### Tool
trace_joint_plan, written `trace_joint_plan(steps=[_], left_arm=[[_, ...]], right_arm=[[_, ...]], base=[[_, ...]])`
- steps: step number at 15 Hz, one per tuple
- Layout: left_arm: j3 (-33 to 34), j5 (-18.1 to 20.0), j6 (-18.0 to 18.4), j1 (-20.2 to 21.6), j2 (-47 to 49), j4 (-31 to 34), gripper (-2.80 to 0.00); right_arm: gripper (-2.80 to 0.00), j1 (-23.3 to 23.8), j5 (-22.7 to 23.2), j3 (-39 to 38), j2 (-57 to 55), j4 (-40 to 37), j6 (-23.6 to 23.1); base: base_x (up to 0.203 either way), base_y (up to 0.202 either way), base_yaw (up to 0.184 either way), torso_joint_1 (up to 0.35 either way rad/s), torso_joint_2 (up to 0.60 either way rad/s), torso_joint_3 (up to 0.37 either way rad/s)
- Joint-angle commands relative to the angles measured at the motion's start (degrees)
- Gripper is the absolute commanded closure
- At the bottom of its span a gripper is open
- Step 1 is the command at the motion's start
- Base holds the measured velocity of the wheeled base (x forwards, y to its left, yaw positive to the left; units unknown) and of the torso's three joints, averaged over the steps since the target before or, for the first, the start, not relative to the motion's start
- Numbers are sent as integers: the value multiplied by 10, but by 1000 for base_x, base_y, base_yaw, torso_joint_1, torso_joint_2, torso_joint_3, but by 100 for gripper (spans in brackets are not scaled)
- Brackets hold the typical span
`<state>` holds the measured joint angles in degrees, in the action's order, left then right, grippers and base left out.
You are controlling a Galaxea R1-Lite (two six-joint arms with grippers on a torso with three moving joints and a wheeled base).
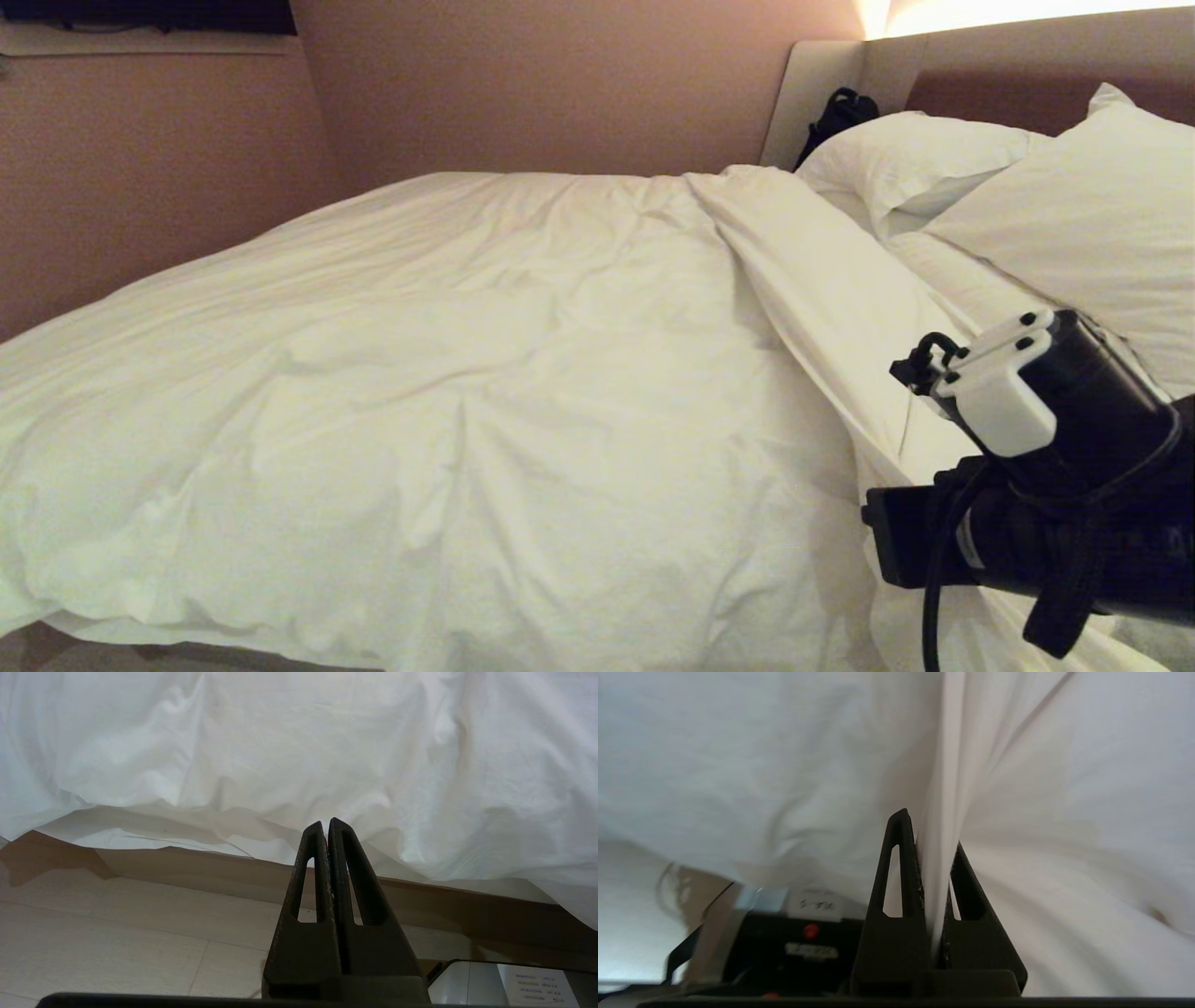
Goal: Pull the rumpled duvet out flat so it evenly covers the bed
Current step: Flatten the corners of the folded blanket
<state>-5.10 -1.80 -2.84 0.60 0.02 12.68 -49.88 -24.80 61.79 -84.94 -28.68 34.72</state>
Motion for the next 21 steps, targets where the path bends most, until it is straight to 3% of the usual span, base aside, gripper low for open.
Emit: trace_joint_plan(steps=[1,9,10,18,21], left_arm=[[0,0,-1,0,0,1,0],[0,0,-1,0,0,1,0],[0,0,-1,0,0,1,0],[0,0,-1,0,0,1,0],[0,0,-1,0,0,1,0]], right_arm=[[0,0,25,9,-12,-1,1],[0,2,27,-8,-77,27,4],[-280,2,27,-9,-77,27,4],[-280,6,27,6,58,10,-15],[-280,55,26,8,127,-37,-24]], base=[[0,0,0,0,0,0],[0,0,0,0,0,0],[0,0,0,0,0,0],[0,0,0,0,0,0],[0,0,0,0,0,0]])
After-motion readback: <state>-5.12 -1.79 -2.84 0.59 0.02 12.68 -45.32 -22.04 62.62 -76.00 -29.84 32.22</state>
